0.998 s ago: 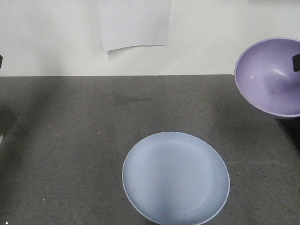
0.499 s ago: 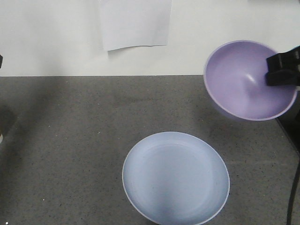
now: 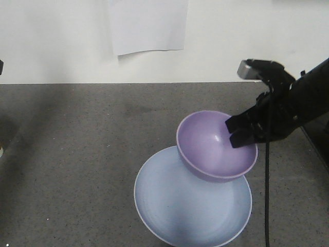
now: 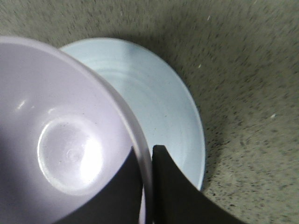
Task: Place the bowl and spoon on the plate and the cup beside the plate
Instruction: 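Lower the lavender bowl with the right gripper onto the blue plate, then open the right gripper to release the bowl and lift away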
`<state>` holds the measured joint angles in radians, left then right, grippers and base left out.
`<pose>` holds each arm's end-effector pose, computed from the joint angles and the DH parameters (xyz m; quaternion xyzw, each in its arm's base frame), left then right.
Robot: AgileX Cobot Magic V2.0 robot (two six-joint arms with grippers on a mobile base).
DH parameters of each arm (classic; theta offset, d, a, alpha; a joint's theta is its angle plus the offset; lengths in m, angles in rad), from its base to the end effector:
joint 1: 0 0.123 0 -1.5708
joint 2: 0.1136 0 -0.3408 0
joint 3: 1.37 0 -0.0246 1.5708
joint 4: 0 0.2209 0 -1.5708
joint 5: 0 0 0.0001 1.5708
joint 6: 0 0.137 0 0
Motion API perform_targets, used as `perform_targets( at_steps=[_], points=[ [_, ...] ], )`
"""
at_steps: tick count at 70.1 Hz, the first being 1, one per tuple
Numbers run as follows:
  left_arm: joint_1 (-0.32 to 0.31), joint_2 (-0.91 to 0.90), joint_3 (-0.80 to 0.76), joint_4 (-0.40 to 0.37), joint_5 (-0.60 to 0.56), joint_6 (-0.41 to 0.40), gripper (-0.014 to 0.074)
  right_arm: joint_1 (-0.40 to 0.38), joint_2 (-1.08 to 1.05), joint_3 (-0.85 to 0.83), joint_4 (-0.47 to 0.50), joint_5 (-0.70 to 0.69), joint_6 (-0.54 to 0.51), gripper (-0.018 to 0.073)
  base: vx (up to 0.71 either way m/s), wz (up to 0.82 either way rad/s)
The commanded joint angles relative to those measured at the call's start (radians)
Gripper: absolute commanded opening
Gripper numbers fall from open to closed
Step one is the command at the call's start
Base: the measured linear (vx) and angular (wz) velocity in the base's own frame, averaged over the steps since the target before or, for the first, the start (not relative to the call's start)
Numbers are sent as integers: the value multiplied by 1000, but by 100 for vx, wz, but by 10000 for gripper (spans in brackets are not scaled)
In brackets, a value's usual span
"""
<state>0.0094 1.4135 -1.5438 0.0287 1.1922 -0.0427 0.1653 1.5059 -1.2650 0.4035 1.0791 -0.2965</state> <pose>0.2723 0.0062 0.4218 -0.0237 0.9555 0.0094 0.2938 0.2738 0.0938 0.3342 -0.1592 0.9547 0.1788 0.1769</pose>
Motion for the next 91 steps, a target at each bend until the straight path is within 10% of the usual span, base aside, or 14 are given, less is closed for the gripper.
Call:
perform_targets(
  at_steps=[1,91],
  points=[
    [-5,-33,-30,-6,-53,-4,-6,17,-33,54,26,-97,-10,-6,0,0],
    [-5,-33,-30,-6,-52,-4,-6,139,54,184,-75,-222,148,41,0,0]
  ],
)
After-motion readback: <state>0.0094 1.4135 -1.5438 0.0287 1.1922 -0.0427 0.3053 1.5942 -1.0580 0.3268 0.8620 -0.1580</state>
